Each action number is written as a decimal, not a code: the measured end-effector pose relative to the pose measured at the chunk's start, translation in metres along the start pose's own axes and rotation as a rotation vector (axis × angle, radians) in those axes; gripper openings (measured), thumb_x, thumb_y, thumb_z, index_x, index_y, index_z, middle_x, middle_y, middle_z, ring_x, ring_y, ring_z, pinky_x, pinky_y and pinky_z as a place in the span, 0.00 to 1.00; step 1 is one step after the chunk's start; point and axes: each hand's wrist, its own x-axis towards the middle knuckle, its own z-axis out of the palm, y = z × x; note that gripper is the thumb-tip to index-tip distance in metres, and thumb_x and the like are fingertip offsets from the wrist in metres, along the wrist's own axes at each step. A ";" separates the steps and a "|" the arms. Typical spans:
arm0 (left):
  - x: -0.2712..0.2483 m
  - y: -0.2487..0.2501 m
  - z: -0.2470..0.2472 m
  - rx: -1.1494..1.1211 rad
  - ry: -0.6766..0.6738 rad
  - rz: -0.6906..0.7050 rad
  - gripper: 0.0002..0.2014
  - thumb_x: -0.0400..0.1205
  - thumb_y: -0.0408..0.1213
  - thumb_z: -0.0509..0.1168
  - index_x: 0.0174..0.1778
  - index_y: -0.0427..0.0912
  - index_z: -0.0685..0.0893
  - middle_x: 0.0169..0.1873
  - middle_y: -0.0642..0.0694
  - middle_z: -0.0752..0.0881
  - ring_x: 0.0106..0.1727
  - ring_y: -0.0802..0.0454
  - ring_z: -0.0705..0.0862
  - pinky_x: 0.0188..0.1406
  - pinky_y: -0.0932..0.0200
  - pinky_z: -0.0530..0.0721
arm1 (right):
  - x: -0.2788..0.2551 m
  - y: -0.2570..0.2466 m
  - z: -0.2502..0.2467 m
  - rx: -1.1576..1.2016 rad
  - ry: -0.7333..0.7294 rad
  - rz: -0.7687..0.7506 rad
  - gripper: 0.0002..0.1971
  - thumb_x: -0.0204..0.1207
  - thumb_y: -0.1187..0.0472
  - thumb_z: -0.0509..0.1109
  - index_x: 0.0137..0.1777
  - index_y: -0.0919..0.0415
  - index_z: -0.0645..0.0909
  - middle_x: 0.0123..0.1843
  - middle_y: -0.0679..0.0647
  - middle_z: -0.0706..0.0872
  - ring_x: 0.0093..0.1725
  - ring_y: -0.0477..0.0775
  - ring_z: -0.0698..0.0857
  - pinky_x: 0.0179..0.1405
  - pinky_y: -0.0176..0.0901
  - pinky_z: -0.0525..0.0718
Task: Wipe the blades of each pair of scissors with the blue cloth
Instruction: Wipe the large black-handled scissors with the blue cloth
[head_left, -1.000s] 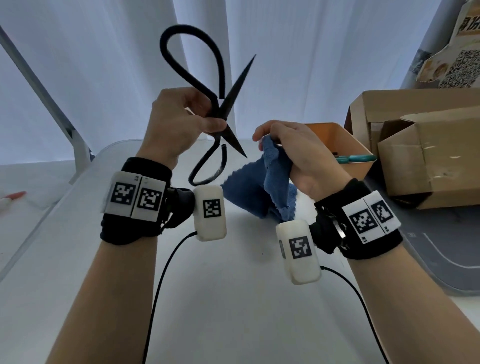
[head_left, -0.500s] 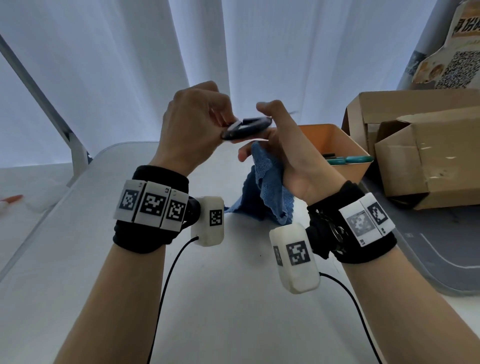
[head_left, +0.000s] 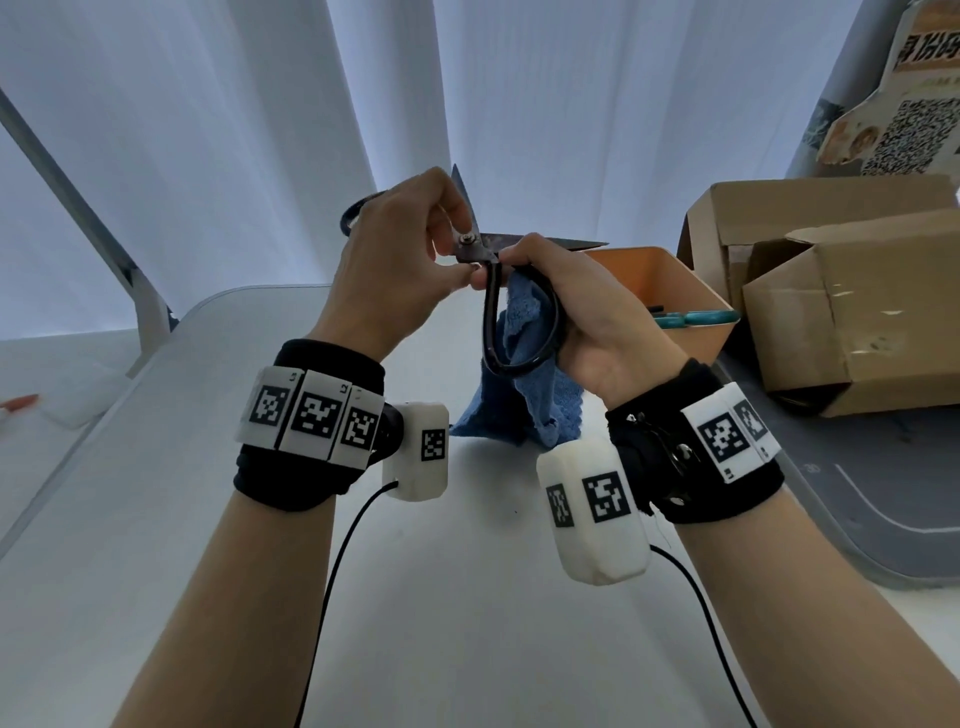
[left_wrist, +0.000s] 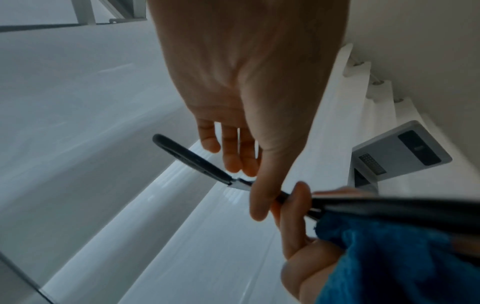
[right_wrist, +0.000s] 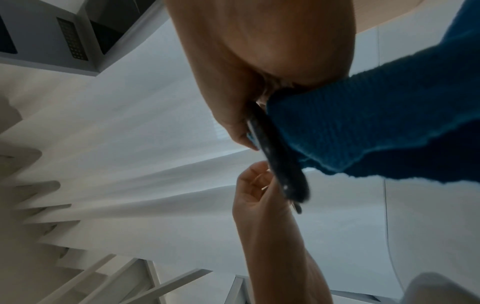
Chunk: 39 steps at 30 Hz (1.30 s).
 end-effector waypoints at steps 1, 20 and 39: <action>0.000 0.000 -0.001 -0.012 -0.007 -0.023 0.18 0.67 0.40 0.83 0.44 0.45 0.82 0.36 0.49 0.85 0.36 0.56 0.80 0.40 0.53 0.84 | 0.001 0.001 0.000 0.002 0.007 0.001 0.05 0.80 0.65 0.68 0.49 0.65 0.84 0.41 0.59 0.92 0.35 0.50 0.86 0.37 0.42 0.88; -0.005 0.016 -0.004 -0.577 -0.446 -0.475 0.09 0.86 0.34 0.66 0.59 0.33 0.85 0.44 0.37 0.87 0.42 0.45 0.84 0.42 0.60 0.88 | 0.006 0.012 0.010 0.100 0.099 -0.154 0.14 0.80 0.64 0.72 0.62 0.72 0.81 0.46 0.64 0.87 0.40 0.60 0.88 0.45 0.56 0.91; 0.000 0.015 -0.017 -0.377 -0.082 -0.592 0.21 0.91 0.50 0.55 0.57 0.40 0.89 0.34 0.50 0.76 0.34 0.58 0.73 0.33 0.62 0.71 | 0.016 0.020 -0.011 -0.284 -0.014 -0.074 0.17 0.79 0.69 0.69 0.67 0.60 0.81 0.53 0.56 0.85 0.62 0.59 0.85 0.69 0.47 0.83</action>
